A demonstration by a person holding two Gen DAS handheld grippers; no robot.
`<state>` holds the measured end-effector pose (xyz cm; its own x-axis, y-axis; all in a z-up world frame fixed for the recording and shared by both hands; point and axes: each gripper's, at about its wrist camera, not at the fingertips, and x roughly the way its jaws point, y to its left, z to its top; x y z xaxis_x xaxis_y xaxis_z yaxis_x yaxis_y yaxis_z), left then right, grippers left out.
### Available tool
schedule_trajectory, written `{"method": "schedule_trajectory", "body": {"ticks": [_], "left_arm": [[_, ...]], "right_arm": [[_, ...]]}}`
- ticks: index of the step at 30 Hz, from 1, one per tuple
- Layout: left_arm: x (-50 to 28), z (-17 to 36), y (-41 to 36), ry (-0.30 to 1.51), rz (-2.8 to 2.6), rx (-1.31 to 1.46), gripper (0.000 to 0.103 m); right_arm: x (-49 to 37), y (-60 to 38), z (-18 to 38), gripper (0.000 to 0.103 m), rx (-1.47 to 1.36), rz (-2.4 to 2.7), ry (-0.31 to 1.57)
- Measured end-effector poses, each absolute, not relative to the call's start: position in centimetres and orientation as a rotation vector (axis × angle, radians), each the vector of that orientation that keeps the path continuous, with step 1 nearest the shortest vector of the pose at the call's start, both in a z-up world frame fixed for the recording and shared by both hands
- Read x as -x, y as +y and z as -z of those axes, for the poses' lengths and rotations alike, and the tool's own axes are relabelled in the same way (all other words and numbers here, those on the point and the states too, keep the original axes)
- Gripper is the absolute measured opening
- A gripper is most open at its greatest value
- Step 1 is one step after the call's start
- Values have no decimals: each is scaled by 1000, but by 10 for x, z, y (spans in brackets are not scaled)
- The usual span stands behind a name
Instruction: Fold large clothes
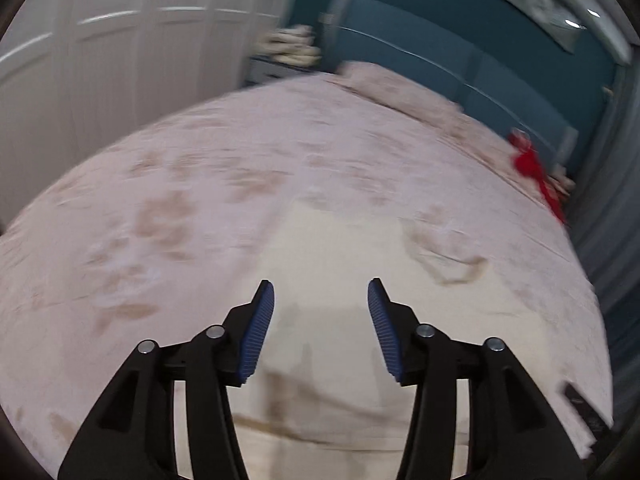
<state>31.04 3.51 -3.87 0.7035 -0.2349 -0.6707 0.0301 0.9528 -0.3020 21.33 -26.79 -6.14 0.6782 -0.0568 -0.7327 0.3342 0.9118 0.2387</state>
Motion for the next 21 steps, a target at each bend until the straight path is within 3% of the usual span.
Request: {"method": "schedule_trajectory", "body": {"ticks": [7, 21], "left_arm": [[-324, 118, -10, 962, 148, 161, 47], [-290, 158, -29, 861, 93, -15, 47]], "right_arm": [[-244, -228, 115, 25, -332, 132, 937], [-228, -210, 164, 22, -201, 152, 905]]}}
